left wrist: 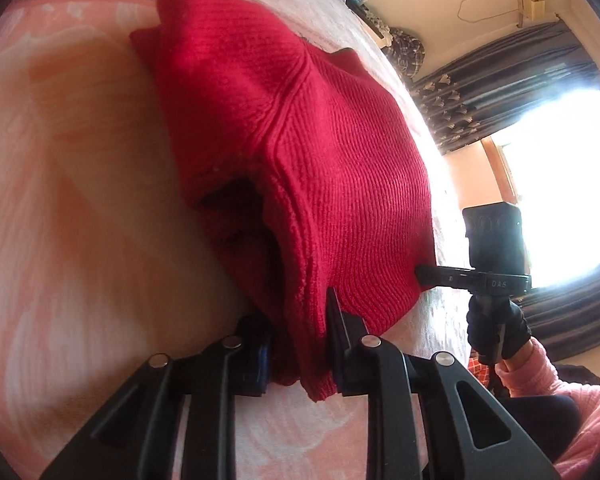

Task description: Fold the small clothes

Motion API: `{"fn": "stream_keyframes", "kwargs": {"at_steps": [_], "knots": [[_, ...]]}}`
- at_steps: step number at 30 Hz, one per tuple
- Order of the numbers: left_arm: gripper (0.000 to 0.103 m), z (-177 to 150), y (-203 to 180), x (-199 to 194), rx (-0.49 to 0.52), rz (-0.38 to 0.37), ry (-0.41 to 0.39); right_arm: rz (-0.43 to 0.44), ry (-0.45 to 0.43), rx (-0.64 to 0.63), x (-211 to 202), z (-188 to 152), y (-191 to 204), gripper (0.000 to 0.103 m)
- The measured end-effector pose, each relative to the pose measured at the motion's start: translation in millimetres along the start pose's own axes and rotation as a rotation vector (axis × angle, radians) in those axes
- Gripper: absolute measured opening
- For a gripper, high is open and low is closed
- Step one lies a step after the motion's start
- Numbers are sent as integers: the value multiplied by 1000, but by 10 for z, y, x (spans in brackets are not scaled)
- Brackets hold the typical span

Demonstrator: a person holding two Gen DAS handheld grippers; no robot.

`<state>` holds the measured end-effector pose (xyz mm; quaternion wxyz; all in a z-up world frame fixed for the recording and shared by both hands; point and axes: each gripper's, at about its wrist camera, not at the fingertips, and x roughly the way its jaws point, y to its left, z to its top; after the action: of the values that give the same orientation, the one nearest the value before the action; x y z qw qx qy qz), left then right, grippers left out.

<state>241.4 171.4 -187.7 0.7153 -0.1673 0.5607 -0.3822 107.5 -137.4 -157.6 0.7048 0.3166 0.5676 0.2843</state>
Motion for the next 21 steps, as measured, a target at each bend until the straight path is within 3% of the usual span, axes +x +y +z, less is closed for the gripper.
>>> {"fn": "stream_keyframes", "kwargs": {"at_steps": [4, 8, 11, 17, 21], "knots": [[24, 1, -62, 14, 42, 15, 1, 8, -18, -14, 22, 5, -15, 17], [30, 25, -130, -15, 4, 22, 6, -15, -25, -30, -31, -2, 72, 25], [43, -16, -238, -112, 31, 85, 0, -83, -39, -67, -157, -72, 172, 29], [54, -53, -481, -461, 17, 233, -53, -209, -48, -122, -389, -153, 492, 30], [64, -36, -800, -779, 71, 366, -125, -285, -121, -180, -676, -176, 915, 49]]}}
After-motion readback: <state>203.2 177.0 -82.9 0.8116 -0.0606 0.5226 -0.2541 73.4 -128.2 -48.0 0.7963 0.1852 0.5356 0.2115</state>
